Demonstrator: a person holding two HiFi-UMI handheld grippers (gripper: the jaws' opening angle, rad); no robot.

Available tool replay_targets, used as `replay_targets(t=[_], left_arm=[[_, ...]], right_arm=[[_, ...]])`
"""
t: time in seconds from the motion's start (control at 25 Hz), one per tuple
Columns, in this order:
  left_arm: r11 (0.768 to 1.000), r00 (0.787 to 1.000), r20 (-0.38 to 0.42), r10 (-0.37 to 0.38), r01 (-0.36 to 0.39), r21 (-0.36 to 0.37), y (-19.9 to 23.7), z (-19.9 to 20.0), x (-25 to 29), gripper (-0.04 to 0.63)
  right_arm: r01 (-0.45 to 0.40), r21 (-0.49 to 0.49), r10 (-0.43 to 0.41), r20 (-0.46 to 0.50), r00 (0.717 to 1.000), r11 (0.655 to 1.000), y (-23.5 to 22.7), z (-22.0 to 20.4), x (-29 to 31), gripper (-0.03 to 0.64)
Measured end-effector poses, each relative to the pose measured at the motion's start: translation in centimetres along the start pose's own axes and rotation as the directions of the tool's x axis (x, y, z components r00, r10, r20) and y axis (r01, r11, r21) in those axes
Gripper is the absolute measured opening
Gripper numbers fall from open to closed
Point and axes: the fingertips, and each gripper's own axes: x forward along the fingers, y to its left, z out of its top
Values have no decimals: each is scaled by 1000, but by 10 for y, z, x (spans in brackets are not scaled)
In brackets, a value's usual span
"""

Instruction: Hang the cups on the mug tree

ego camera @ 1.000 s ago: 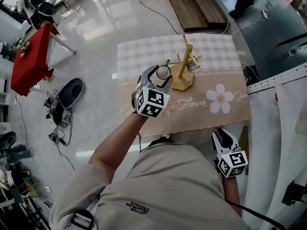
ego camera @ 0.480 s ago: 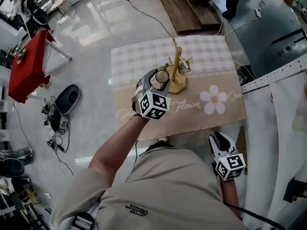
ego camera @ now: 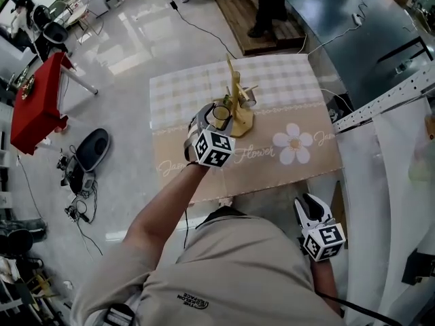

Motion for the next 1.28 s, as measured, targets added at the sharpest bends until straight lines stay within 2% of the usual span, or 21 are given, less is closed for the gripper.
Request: replay_targets(t=[0.2, 0.44, 0.76, 0.92, 1.08, 1.2, 1.28], left_arm=[[996, 1000, -4, -22, 22, -85, -7, -4, 4, 273], [986, 1000, -9, -3, 2, -167, -13, -9, -8, 273], [953, 1000, -31, -2, -8, -302, -34, -26, -47, 273], [909, 999, -12, -51, 42, -414, -63, -28, -80, 273], [832, 988, 40, -150, 148, -535, -103, -25, -117, 272], [783, 972, 74, -222, 223, -581, -138, -22, -146, 265], [756, 961, 89, -263, 262, -600, -161, -19, -165, 209]], right_arm=[[-8, 2, 8, 1, 1000, 1000, -9, -8, -11, 124], [-16, -2, 16, 4, 1000, 1000, -22, -17, -25, 124], [-89, -26, 89, 2, 996, 996, -28, -31, -37, 124], [-146, -52, 147, 6, 989, 988, -29, -38, -44, 124], [-202, -76, 203, 6, 979, 976, -26, -44, -52, 111], [-234, -98, 234, -8, 972, 967, -21, -47, -58, 82], [-261, -127, 260, -24, 965, 957, -18, -48, -59, 48]])
